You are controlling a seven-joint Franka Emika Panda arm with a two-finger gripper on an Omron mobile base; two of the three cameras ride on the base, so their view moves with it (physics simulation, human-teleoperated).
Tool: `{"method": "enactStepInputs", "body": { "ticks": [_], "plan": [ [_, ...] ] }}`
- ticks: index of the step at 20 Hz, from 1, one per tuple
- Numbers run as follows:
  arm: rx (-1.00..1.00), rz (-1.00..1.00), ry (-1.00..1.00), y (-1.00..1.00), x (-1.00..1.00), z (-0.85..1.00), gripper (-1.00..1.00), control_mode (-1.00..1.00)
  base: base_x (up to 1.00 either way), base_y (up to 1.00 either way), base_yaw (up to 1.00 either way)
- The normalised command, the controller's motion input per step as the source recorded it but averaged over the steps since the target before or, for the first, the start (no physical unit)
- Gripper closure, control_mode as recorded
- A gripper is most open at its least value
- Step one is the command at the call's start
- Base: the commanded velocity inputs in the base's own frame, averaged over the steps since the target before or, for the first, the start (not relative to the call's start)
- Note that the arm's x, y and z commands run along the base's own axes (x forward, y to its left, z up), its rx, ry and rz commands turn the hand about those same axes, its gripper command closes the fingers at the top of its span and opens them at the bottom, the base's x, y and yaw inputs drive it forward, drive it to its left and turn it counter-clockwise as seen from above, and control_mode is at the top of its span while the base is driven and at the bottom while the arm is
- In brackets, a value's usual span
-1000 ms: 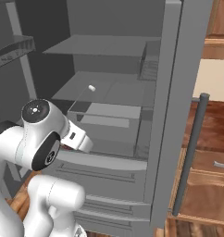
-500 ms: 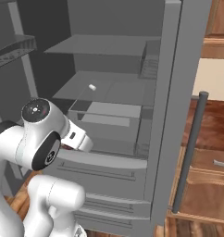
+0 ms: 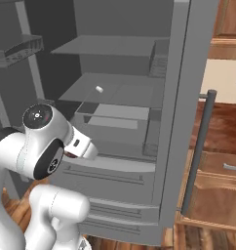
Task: Pick onion from the fridge and place it on the plate on the counter.
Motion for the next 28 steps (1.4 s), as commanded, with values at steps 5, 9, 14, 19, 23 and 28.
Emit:
{"method": "enactStepInputs", "body": {
  "ticks": [5,9,14,19,23,28],
  "plan": [
    [0.0,0.0,0.0,0.0,0.0,0.0,1.0,1.0,-0.34,0.0,0.0],
    [0.0,0.0,0.0,0.0,0.0,0.0,1.0,1.0,-0.36,0.0,0.0],
    [0.0,0.0,0.0,0.0,0.0,0.0,1.0,1.0,-0.4,0.0,0.01],
    [0.0,0.0,0.0,0.0,0.0,0.0,1.0,1.0,-0.39,0.0,0.02],
    [0.0,0.0,0.0,0.0,0.0,0.0,1.0,1.0,-0.34,0.01,0.03],
    [0.0,0.0,0.0,0.0,0.0,0.0,1.0,1.0,-0.38,0.0,0.07]
  ]
}}
